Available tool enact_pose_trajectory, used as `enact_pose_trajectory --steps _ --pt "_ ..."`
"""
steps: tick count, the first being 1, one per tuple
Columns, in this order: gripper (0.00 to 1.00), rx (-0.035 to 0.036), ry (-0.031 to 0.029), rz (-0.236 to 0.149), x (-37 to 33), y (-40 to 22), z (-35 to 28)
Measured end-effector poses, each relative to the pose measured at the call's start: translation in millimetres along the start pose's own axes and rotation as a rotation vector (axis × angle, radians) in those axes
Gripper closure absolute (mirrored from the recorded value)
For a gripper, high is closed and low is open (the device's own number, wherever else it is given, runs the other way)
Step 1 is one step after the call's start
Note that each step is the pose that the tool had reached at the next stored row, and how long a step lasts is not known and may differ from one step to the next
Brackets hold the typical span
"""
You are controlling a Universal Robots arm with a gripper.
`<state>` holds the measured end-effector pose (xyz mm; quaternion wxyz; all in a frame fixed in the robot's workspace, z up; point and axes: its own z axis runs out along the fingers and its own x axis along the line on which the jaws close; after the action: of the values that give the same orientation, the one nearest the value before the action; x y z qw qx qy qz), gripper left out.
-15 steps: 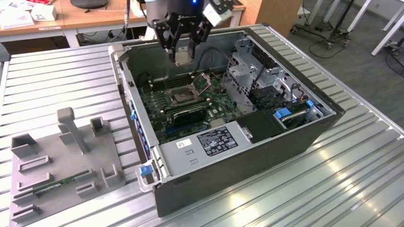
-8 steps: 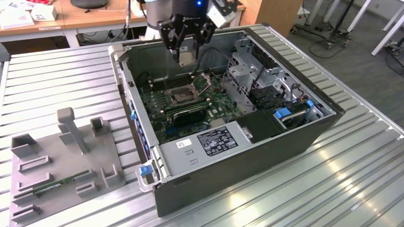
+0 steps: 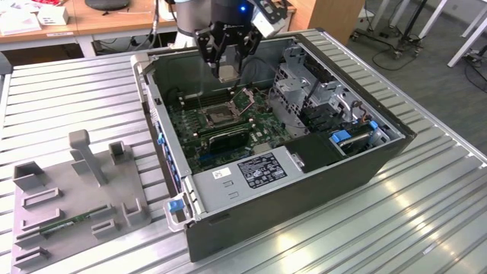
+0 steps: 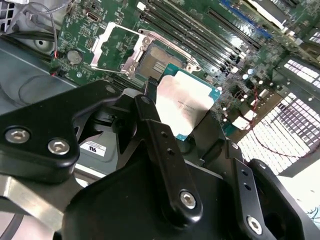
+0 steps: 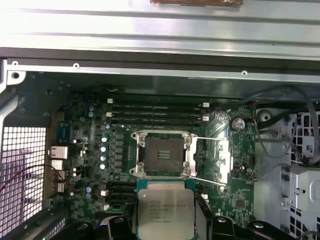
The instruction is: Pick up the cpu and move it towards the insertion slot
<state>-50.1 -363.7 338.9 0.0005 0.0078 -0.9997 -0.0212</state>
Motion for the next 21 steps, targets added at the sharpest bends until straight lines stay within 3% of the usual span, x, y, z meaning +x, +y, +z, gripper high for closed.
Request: enact_pose_trajectory --steps 12,21 --pt "0.46 -0.0003 -0.0002 0.002 -0.4 18.0 12.7" --pt "0.46 -0.0004 -0.0003 0.004 -0.5 27.4 19.7"
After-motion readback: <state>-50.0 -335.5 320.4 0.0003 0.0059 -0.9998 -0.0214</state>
